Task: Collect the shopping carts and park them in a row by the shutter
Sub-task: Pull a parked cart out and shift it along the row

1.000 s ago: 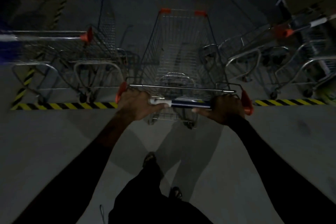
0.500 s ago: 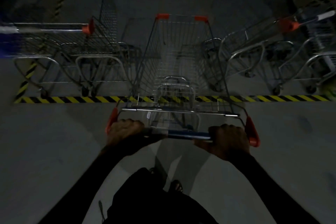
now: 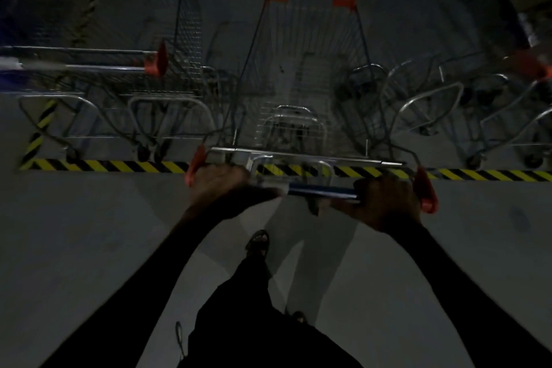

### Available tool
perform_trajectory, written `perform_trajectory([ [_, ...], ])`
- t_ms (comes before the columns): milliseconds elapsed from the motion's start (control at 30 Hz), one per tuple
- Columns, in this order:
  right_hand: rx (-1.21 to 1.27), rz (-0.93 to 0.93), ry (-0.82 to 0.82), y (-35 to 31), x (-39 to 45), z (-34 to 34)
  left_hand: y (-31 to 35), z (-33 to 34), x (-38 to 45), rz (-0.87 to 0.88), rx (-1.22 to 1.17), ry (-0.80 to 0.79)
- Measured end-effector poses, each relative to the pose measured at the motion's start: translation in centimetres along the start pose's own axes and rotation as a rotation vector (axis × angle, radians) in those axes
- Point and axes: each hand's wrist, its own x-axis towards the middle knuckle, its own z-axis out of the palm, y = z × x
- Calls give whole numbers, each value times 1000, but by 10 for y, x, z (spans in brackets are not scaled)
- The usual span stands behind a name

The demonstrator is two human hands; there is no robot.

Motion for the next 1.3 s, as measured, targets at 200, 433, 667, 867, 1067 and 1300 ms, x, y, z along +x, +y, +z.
perform_trajectory([
  [200, -56, 2, -69, 30, 117, -3, -14, -26, 109, -8, -125, 36],
  [433, -4, 15, -150, 24, 202, -1, -51, -25, 194, 13, -143, 11],
  [667, -25, 0, -160, 27, 243, -6, -63, -30, 225, 14, -134, 17],
  [867, 38, 22, -226, 39, 263, -8, -55, -35, 232, -47, -89, 71],
  [1067, -19, 15, -192, 39, 269, -14, -56, -31, 243, -62, -152, 60],
  [1300, 103, 9, -257, 46, 269, -30, -51, -42, 248, -42, -238, -20],
])
